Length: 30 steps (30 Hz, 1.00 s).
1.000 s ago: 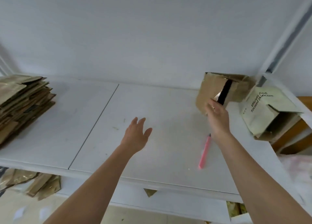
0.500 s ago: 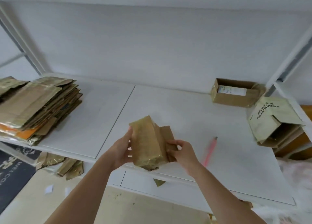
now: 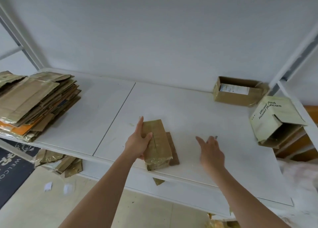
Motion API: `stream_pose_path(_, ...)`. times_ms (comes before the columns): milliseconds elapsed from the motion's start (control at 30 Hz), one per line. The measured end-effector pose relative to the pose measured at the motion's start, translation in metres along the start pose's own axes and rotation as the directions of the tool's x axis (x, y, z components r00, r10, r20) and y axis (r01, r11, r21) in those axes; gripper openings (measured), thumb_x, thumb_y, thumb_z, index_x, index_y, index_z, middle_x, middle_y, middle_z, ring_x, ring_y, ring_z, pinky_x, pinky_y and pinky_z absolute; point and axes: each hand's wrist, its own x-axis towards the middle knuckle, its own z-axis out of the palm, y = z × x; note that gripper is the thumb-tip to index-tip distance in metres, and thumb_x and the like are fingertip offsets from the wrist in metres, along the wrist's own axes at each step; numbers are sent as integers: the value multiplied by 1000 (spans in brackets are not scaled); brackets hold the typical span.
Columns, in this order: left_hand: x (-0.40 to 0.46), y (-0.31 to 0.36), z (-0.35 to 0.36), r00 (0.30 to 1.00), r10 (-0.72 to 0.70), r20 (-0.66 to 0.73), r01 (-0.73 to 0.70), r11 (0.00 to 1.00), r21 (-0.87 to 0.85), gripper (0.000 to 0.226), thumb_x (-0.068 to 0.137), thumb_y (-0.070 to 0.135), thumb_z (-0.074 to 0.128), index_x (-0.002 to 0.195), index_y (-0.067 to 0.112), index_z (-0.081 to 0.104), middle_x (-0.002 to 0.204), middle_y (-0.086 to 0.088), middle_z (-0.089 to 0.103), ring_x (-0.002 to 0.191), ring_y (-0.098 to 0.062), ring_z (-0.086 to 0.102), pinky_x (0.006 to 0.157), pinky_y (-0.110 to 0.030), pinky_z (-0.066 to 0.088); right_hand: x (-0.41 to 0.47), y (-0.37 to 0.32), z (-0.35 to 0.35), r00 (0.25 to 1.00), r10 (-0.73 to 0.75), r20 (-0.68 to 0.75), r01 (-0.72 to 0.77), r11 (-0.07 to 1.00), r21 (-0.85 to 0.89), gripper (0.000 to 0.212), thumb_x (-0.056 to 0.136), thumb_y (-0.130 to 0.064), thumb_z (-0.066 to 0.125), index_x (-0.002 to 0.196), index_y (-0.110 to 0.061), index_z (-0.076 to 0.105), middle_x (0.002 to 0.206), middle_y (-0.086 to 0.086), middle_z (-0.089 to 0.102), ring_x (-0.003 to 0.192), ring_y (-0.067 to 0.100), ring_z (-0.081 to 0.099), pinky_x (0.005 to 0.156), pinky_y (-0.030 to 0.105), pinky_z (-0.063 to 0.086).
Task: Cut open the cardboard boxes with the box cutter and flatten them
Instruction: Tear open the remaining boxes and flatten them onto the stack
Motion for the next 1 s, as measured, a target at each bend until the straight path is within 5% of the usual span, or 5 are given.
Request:
stream_pose_path(200, 12, 10, 0, 997, -64, 36, 67, 994, -87, 56, 98, 30, 58, 142, 47, 30, 110, -2, 55, 85, -30, 69, 55, -52, 60, 5, 33, 3, 972, -228, -58, 219, 967, -127, 15, 81, -10, 66, 95, -15, 68, 109, 9, 59, 113, 29, 58, 61, 36, 51)
stream_pose_path(300, 10, 10, 6, 996, -86, 25, 89, 988, -123, 54, 97, 28, 58, 141, 44, 30, 113, -4, 53, 86, -35, 69, 55, -54, 59, 13, 32, 1, 965, -257, -57, 235, 938, -254, 19, 89, -11, 55, 106, -20, 60, 107, -2, 57, 107, 20, 57, 67, 32, 48)
stream_pose_path(433, 8, 5, 6, 985, -158, 65, 169, 963, -212, 53, 99, 22, 49, 137, 52, 28, 114, -6, 54, 85, -37, 71, 61, -56, 59, 18, 5, -14, 926, -32, -377, 147, 948, 282, 7, 87, -12, 61, 87, -15, 55, 85, -3, 52, 77, 24, 58, 54, 29, 37)
stream_pose_path(700, 1, 1, 10, 989, -148, 19, 147, 949, -278, 64, 96, 25, 59, 142, 55, 26, 115, -5, 58, 86, -35, 72, 67, -55, 60, 27, -91, -53, 945, -175, -276, 311, 216, 926, 17, 102, -15, 51, 113, -16, 64, 88, 2, 70, 71, 17, 64, 71, 30, 57)
stream_pose_path(1000, 0, -6, 10, 980, -199, -24, 178, 918, -354, 75, 89, 35, 70, 146, 54, 25, 117, -4, 58, 80, -34, 73, 65, -50, 61, 30, -120, -32, 942, -219, -254, 312, 288, 905, 15, 93, -4, 61, 83, -14, 58, 85, -9, 71, 87, 3, 70, 69, 15, 52)
